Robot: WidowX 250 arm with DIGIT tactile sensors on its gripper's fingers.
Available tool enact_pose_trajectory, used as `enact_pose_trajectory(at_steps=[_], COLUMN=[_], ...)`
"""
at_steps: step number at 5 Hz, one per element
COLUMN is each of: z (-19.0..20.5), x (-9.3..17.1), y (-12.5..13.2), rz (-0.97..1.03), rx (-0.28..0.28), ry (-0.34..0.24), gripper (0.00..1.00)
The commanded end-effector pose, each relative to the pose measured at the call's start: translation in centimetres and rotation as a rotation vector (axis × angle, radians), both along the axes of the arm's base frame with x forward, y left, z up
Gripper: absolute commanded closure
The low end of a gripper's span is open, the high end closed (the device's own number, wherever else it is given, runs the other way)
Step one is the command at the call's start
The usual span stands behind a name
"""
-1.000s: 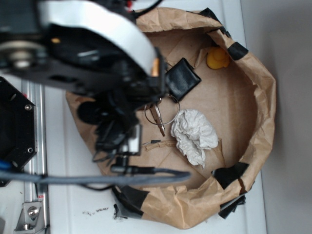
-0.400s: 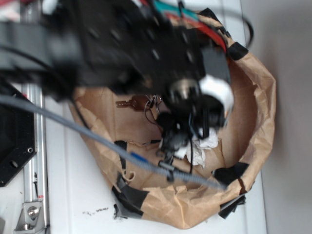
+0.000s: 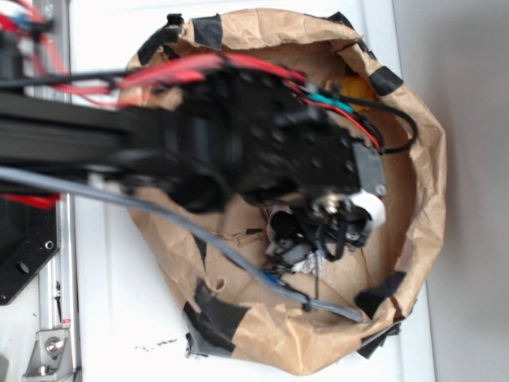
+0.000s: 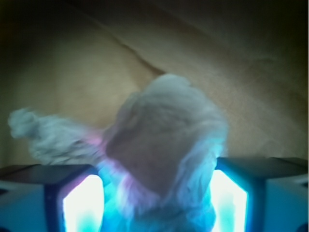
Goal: Grab the white paper.
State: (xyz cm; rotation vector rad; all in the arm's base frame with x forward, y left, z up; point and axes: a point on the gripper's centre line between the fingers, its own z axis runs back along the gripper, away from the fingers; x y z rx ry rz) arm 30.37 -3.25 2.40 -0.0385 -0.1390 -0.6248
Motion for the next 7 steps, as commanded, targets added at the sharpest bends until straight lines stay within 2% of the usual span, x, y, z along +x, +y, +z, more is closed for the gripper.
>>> enact_pose_trajectory(at_steps=[1,2,3,4,5,7], z=[3.4,8.4,13.4,16.9,17.0,15.9], x=[0.3,-0.5,-2.2,-3.6,-3.7,-3.1], y=[-1.4,-1.0,0.0,0.0,-1.5,-1.6], rz=[0.048,0.137,0.329,0.571,0.724,0.806], rx=[0.028,0.038,0.012,0.048,0.072,0.096], ry=[-0.063,-0.095,-0.094,-0.113,-0.141,-0.093], gripper=[1.00,1.00,1.00,1.00,1.00,1.00])
